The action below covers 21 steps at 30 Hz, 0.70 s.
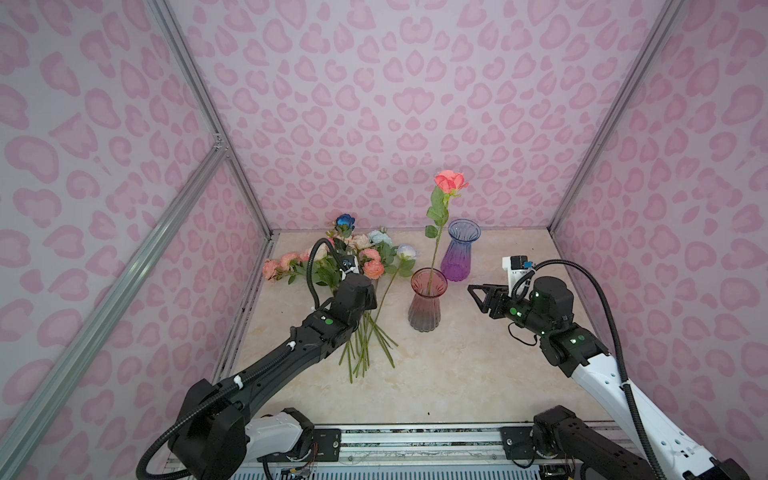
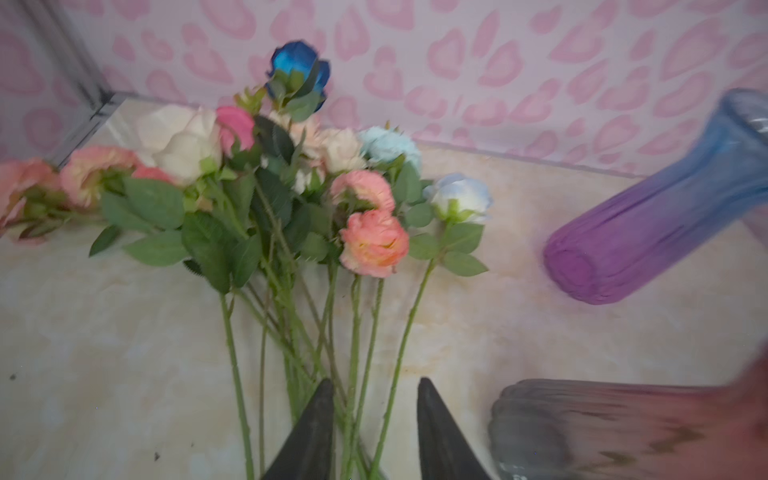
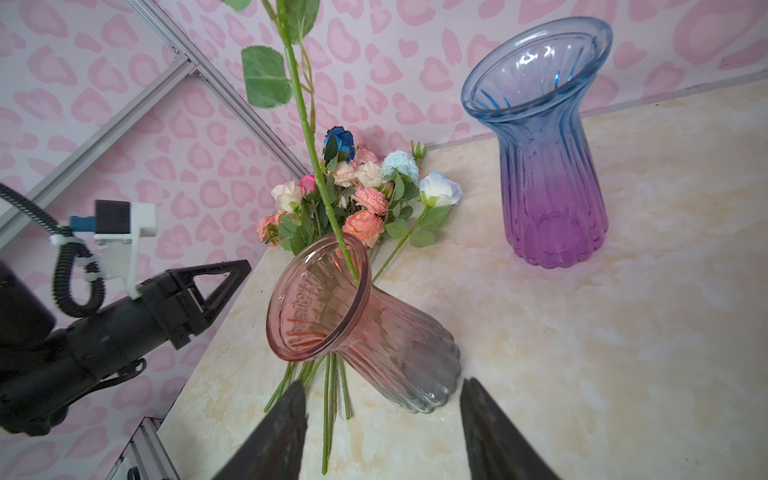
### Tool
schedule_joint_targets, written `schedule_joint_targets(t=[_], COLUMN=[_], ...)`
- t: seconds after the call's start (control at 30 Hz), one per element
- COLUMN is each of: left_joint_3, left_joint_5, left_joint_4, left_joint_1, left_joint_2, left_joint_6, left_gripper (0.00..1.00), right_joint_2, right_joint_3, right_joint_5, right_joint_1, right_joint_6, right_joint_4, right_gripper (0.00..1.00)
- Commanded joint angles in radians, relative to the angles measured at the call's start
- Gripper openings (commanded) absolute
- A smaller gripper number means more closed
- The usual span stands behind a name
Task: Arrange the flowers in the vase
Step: 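Lower the rose stem into the pink vase and open the left gripper, then move the left gripper back down to the remaining rose stems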
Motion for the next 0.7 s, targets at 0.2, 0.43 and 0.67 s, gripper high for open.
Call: schedule_joint_targets(t=[0.2, 0.43, 0.67], left_joint_3=[0.312, 0.413, 0.518], left_joint_5=[0.233, 0.223, 0.228], left_joint_4=[-0.254, -0.293, -0.308], left_joint_1=[0.099, 0.077, 0.009], left_joint_2=[0.427, 0.594, 0.648], left_joint_6=[0.005, 0.032, 0.126], left_gripper=[0.19, 0.13, 0.14], right_joint_2=[-0.004, 0.002, 0.036], right_joint_3=[-0.024, -0.034, -0.04], right_joint_5=[0.042, 0.06, 0.058], right_joint_1=[-0.001, -0.002, -0.003], right_joint_6=[-0.004, -0.027, -0.031], right_joint_4=[-0.025, -0.036, -0.018], right_gripper=[0.59, 0.59, 0.59])
